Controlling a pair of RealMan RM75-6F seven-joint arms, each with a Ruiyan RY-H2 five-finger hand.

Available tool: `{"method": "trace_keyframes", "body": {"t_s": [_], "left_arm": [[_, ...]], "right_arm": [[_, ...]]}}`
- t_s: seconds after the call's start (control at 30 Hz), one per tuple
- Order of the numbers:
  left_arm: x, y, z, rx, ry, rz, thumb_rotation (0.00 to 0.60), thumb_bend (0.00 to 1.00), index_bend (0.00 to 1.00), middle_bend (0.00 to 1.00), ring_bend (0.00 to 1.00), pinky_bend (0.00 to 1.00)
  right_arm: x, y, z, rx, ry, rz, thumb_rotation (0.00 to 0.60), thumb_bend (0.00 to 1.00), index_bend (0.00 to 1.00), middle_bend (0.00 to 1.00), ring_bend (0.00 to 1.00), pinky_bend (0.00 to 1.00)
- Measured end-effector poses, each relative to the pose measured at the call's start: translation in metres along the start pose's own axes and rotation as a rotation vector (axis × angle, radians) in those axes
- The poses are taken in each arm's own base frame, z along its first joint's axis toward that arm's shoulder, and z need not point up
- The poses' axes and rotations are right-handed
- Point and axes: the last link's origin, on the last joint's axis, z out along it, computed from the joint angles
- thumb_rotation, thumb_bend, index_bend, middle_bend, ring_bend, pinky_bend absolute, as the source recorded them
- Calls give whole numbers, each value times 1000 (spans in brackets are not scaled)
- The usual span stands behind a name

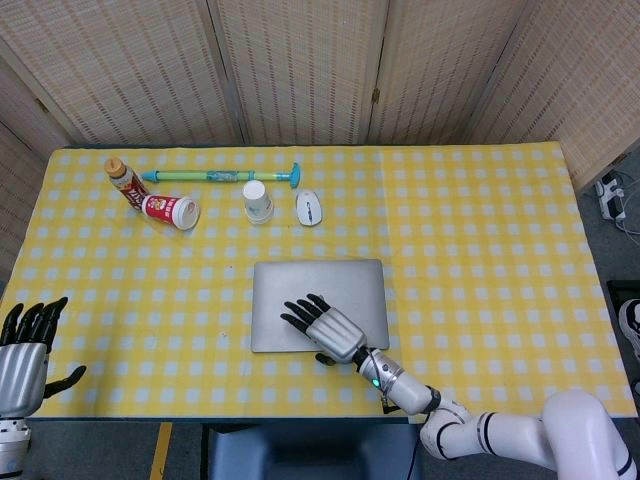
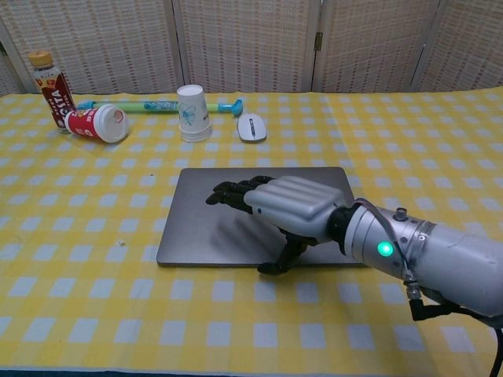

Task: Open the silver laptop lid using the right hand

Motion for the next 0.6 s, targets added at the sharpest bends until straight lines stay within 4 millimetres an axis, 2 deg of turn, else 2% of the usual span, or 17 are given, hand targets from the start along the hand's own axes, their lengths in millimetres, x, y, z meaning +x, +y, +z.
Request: {"method": "trace_keyframes", "body": {"t_s": [0.6], "left_arm": [[-3, -3, 1, 8, -3, -3, 600, 161, 69, 186, 137, 5]], "right_arm": [[-4, 1, 12, -14, -12, -38, 600, 305, 0, 0, 0, 0]]}}
